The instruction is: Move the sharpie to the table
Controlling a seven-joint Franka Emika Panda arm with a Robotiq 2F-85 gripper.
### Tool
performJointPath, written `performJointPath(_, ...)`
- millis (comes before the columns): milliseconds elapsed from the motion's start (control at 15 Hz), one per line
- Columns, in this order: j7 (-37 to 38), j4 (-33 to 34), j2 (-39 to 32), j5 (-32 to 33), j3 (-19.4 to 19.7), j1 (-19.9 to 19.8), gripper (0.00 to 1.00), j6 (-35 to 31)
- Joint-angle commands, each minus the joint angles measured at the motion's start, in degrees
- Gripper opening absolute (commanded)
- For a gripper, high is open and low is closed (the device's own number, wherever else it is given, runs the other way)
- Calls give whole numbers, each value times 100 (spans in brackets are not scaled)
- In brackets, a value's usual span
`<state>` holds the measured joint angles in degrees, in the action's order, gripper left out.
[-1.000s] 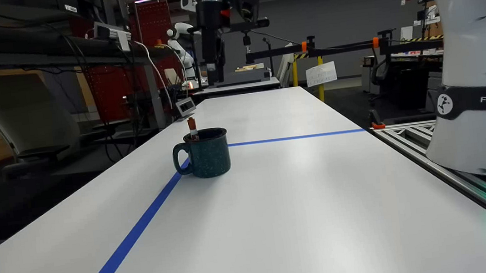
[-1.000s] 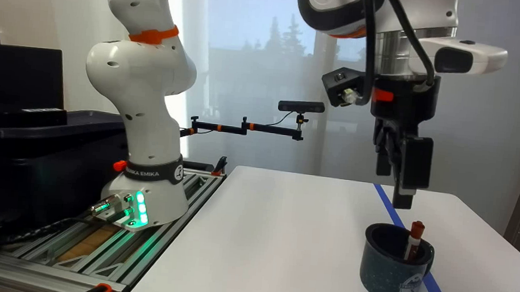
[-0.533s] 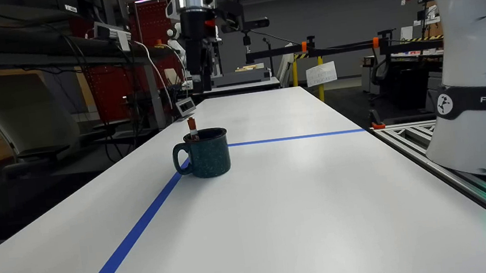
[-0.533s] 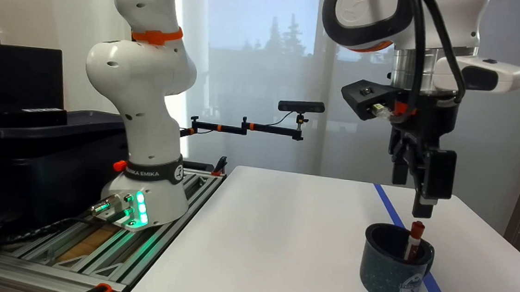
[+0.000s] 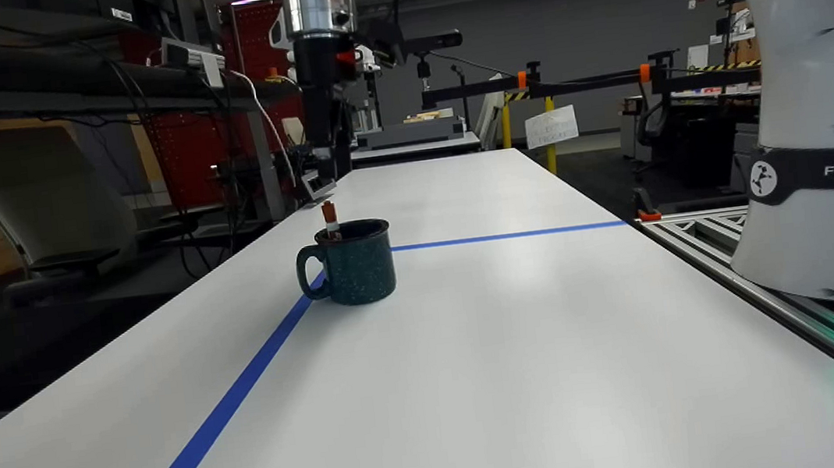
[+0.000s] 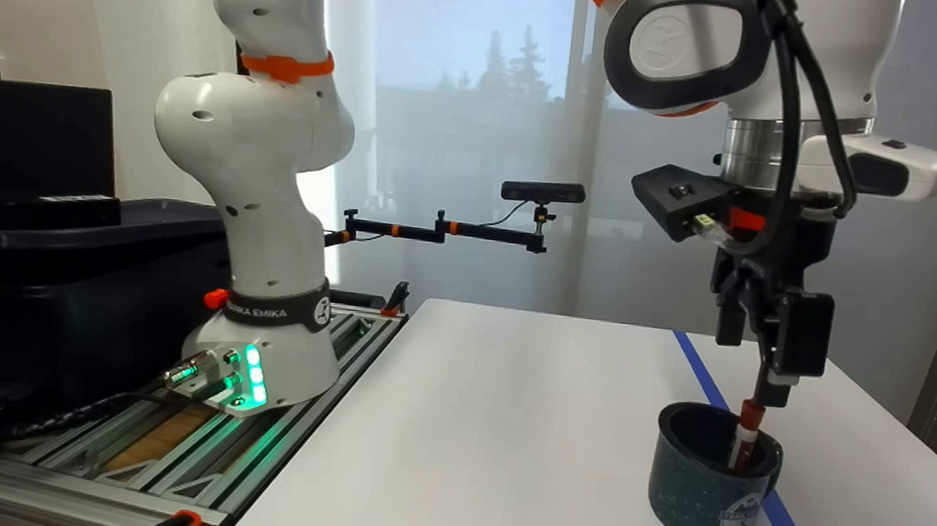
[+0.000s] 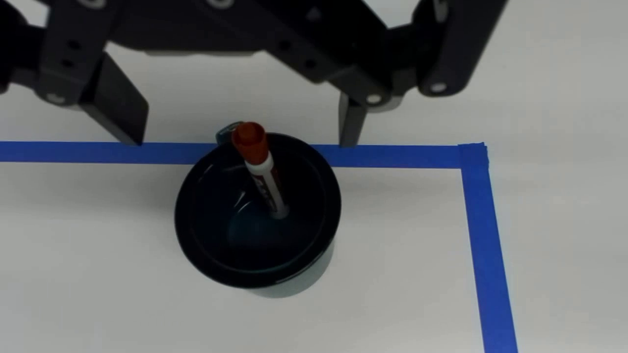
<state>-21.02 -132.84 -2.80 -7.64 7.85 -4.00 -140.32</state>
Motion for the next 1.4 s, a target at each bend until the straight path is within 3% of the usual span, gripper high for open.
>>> performJointPath(0,38,132,-191,-75,-122,-105,100,-114)
performJointPath(667,54,316,-546,-30,-236,-197,98,-191)
performJointPath(800,46,377,-597,-46,-275,-216,88,-186)
performJointPath(933,57,422,-638,-35,-300,-225,70,-191)
performJointPath(1200,71,494,-735,-20,-335,-232,79,-190)
performJointPath(1333,75,501,-770,-15,-350,-232,77,-195)
